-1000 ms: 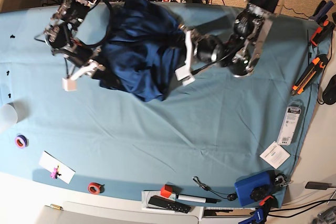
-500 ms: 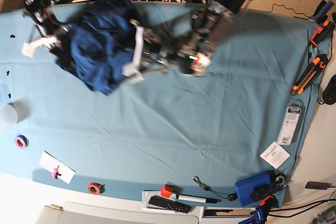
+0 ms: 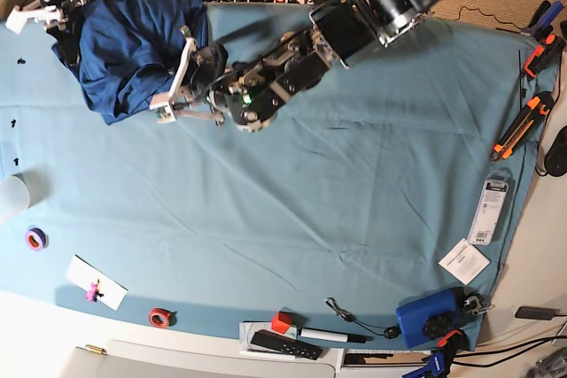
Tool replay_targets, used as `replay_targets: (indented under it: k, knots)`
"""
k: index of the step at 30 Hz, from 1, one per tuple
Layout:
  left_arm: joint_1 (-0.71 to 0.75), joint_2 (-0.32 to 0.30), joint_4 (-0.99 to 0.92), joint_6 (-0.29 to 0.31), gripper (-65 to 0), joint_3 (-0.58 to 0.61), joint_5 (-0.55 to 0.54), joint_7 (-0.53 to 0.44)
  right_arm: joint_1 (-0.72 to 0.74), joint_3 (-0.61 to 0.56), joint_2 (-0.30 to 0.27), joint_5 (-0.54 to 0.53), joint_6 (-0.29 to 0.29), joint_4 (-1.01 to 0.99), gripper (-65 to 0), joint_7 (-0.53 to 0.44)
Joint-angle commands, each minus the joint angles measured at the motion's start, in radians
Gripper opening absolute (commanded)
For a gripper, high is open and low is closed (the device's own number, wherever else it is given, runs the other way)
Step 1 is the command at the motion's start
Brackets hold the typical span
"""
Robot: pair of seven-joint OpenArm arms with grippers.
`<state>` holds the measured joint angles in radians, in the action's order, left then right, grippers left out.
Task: Layout the t-shirt on the table in an organized manner, then fold the t-shirt properly
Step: 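Drag the bundle with both grippers toward the right arm's corner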
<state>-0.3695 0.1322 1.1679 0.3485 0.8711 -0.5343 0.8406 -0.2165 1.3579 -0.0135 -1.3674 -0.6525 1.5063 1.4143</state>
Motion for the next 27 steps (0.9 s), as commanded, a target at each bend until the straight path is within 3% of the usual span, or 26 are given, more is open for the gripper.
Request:
replay_targets:
  k: [1, 10, 20, 27]
  knots:
    - [-0.038, 0.025, 0.006, -0.036, -65.0, -0.006, 0.050, 0.014, -0.002, 0.010, -0.018, -0.039, -0.006, 0.019, -65.0, -0.018]
    - [-0.142, 0.025, 0.006, -0.046, -65.0, -0.005, 0.052, -0.003, 0.035, -0.004, -0.017, -0.039, -0.007, 0.019, -65.0, -0.018]
    - [-0.174, 0.025, 0.005, -0.046, -65.0, -0.005, 0.071, -0.043, 0.148, -0.004, -0.017, -0.032, -0.046, 0.018, -65.0, -0.018]
    - [-0.174, 0.025, -0.029, -0.046, -65.0, -0.005, 0.091, -0.076, 0.152, -0.001, -0.017, 0.031, -0.046, 0.018, -65.0, -0.018]
